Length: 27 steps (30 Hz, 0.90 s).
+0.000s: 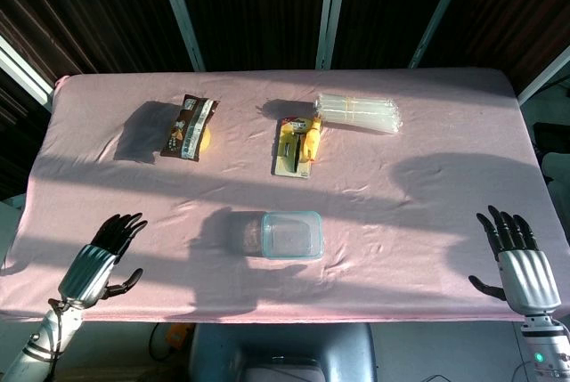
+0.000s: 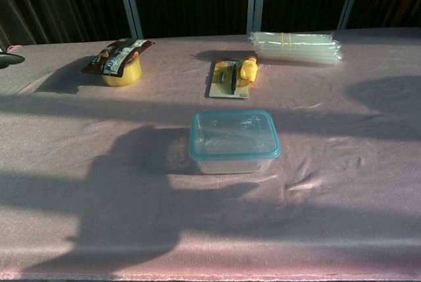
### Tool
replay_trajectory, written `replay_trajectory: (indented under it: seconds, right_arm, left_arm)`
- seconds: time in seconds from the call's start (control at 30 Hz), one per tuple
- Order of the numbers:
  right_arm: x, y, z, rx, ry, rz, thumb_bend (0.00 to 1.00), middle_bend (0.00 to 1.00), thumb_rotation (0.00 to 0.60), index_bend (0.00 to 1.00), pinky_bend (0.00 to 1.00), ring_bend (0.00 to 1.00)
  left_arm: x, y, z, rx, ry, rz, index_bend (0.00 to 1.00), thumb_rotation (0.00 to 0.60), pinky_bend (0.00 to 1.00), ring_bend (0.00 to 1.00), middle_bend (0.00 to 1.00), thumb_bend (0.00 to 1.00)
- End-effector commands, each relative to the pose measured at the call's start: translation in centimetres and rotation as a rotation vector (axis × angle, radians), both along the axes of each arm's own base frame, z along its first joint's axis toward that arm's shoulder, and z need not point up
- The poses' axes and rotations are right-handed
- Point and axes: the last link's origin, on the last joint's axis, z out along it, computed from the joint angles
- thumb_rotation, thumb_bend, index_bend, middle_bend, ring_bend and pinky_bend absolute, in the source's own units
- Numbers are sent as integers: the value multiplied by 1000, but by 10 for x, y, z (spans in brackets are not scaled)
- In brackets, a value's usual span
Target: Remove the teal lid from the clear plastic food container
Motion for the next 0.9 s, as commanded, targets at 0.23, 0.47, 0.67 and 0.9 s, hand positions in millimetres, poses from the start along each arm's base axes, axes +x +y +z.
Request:
replay_trajectory:
  seconds: [0.23, 0.47, 0.67, 0.9]
  right_arm:
    - [-1, -3, -1, 31, -14, -6, 152, 0, 600, 0, 0, 0]
    - [-1, -1, 0, 59, -27, -8, 151, 0, 600, 0, 0, 0]
    - [-3, 1, 2, 64, -35, -5, 152, 0, 600, 0, 0, 0]
    - [-2, 0, 4, 63, -47, 3, 151, 0, 600, 0, 0, 0]
  left_arm:
    - [83, 31, -68, -192, -39, -191, 0, 600, 0, 0, 0, 291]
    - [127, 39, -104, -260, -83, -231, 0, 600, 0, 0, 0, 280]
    - [149, 57, -130, -266, -76, -210, 0, 600, 0, 0, 0, 280]
    - [161, 69, -158, -278, -66, -178, 0, 600, 0, 0, 0, 272]
